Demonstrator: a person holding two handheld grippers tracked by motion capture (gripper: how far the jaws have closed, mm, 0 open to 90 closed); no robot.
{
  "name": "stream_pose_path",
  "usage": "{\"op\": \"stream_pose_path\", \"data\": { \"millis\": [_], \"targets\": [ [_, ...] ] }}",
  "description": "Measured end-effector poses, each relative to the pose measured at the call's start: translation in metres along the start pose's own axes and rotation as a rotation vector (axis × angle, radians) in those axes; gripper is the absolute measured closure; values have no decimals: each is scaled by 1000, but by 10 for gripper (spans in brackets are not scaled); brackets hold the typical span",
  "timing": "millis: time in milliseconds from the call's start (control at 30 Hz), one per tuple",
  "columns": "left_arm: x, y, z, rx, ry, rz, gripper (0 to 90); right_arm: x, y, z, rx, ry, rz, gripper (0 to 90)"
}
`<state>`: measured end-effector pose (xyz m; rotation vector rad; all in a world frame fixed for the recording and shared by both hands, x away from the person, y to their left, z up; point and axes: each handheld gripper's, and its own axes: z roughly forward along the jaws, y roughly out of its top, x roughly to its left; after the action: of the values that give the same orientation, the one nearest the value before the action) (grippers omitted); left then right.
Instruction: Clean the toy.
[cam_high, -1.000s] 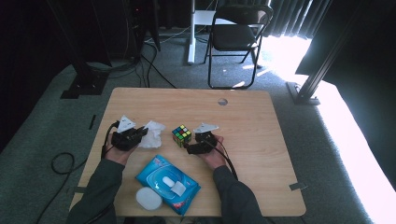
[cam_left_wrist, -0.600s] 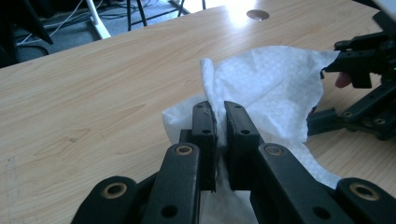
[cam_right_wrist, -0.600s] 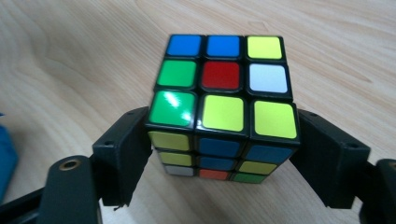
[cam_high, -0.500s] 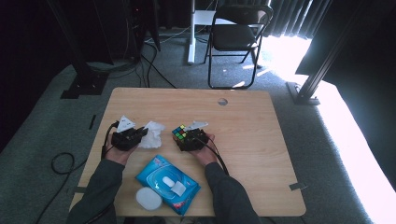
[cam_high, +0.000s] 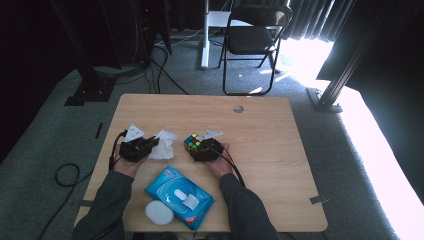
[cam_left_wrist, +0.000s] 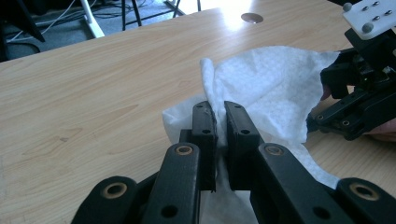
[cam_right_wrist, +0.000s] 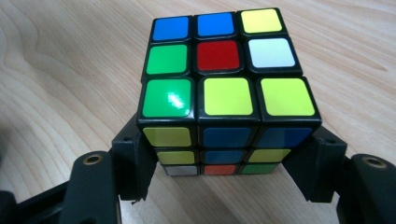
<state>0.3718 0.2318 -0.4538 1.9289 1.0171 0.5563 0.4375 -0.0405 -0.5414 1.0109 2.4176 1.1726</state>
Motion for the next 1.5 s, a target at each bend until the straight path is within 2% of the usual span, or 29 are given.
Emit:
{"op": "stream_pose_path", "data": {
  "millis": [267, 433, 700, 833, 1033, 1500],
  "targets": [
    [-2, 3, 4, 9, -5, 9, 842, 1, 0, -2, -2, -12, -18, 340],
    [-3, 8, 7, 9, -11, 25, 843, 2, 2, -7, -23, -8, -24, 339],
    [-5, 13, 18, 27, -11, 45, 843, 5, 4, -11, -34, -3, -44, 339],
    [-4, 12, 26, 40, -12, 38, 843, 6, 5, -14, -48, 2, -37, 339],
    [-6, 15, 33, 47, -18, 41, 843, 10, 7, -17, -55, -9, -58, 339],
    [-11, 22, 47, 57, -32, 42, 843, 13, 10, -21, -60, 9, -79, 339]
  ]
}}
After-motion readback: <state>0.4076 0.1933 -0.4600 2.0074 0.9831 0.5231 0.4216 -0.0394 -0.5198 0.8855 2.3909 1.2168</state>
